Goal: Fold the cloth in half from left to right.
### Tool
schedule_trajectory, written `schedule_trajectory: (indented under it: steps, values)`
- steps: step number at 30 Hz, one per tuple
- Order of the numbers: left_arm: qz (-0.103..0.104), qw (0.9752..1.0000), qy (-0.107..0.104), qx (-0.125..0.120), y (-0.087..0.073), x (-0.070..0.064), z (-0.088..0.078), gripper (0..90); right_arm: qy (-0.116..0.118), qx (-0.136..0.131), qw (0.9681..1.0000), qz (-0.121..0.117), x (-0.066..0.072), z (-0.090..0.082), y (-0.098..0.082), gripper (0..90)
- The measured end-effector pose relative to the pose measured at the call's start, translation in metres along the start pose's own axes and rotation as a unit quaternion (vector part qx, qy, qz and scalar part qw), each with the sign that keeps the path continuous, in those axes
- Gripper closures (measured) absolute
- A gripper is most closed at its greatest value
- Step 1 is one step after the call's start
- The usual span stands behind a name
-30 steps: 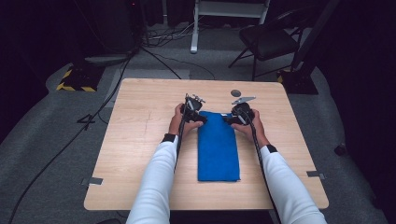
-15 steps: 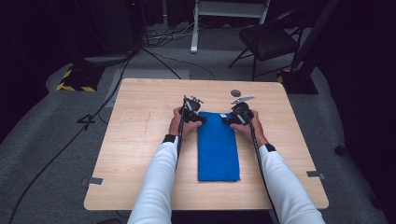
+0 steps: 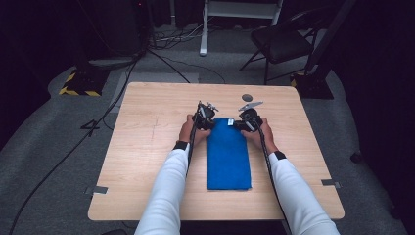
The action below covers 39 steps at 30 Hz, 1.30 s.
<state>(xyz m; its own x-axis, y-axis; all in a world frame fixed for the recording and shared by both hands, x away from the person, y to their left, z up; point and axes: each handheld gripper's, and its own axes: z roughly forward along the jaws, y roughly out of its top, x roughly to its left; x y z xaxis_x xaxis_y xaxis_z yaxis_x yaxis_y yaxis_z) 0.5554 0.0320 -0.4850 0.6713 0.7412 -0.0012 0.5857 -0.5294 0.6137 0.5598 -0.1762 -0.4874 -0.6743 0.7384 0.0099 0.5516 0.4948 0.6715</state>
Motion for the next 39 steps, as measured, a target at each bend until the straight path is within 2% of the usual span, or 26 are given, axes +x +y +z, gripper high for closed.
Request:
schedule_trajectory:
  steps: [3, 6, 9, 13, 15, 21, 28, 30, 36, 39]
  values:
    - [0.013, 0.9997, 0.023, 0.001, 0.004, -0.002, 0.001, 84.3, -0.004, -0.008, 1.0, -0.002, 0.0, 0.0, 0.001, 84.1]
    - [0.003, 0.9997, 0.023, -0.009, 0.004, -0.001, 0.001, 84.6, -0.008, -0.014, 0.9999, -0.005, 0.0, -0.002, 0.004, 84.1]
    - [-0.002, 0.9993, 0.033, -0.02, 0.007, 0.0, -0.002, 84.6, -0.01, -0.027, 0.9996, -0.008, -0.002, -0.007, 0.009, 84.1]
    - [0.0, 0.9986, 0.043, -0.032, 0.012, 0.001, -0.009, 84.7, -0.019, -0.038, 0.999, -0.016, -0.002, -0.013, 0.017, 84.1]
    - [0.004, 0.9976, 0.051, -0.047, 0.016, 0.001, -0.015, 84.8, -0.023, -0.045, 0.9985, -0.019, -0.002, -0.017, 0.021, 84.1]
    - [0.011, 0.9954, 0.069, -0.066, 0.029, 0.001, -0.027, 84.8, -0.037, -0.067, 0.9966, -0.029, -0.002, -0.031, 0.033, 84.2]
    - [0.013, 0.9931, 0.078, -0.086, 0.045, 0.0, -0.037, 84.9, -0.057, -0.083, 0.9941, -0.041, -0.005, -0.045, 0.044, 84.1]
    - [0.015, 0.9915, 0.085, -0.097, 0.048, 0.0, -0.041, 84.8, -0.057, -0.091, 0.9933, -0.042, -0.006, -0.05, 0.047, 84.2]
    - [0.018, 0.9905, 0.083, -0.109, 0.05, 0.002, -0.049, 83.6, -0.053, -0.109, 0.9917, -0.043, -0.007, -0.058, 0.05, 84.2]
    - [0.012, 0.9903, 0.076, -0.115, 0.047, 0.004, -0.053, 82.1, -0.05, -0.113, 0.9914, -0.042, -0.006, -0.06, 0.05, 84.2]
